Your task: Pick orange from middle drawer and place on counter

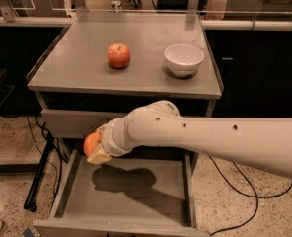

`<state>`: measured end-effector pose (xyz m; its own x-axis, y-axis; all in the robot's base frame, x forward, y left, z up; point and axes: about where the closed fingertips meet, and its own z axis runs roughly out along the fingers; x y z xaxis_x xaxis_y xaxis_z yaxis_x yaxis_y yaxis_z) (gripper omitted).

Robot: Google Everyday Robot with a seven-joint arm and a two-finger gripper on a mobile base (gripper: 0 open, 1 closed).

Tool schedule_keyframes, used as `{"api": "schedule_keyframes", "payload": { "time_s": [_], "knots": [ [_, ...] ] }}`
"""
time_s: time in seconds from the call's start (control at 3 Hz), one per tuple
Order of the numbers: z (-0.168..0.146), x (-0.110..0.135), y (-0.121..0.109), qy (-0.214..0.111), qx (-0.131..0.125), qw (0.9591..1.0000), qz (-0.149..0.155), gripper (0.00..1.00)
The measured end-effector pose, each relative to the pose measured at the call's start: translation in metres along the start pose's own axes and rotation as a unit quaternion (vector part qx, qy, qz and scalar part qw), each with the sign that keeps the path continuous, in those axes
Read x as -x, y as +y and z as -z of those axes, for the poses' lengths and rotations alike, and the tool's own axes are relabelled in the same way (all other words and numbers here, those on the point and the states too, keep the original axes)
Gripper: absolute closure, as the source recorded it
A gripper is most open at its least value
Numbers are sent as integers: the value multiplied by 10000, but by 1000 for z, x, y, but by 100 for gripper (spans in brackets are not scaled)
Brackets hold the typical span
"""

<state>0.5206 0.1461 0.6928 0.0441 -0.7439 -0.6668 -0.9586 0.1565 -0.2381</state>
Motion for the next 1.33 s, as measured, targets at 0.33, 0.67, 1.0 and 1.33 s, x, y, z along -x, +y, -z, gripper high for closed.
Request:
{"api": "schedule_keyframes", "payload": {
  "time_s": [0.33, 0.67, 1.0, 1.33],
  "knots": [
    [-2, 8, -4, -53, 47, 9999, 82, 100],
    [3, 32, -18, -125, 18, 9994, 311, 100],
    [16, 58, -33, -207, -138, 9976, 649, 100],
    [16, 59, -35, -217, -152, 9974, 664, 100]
  ]
}}
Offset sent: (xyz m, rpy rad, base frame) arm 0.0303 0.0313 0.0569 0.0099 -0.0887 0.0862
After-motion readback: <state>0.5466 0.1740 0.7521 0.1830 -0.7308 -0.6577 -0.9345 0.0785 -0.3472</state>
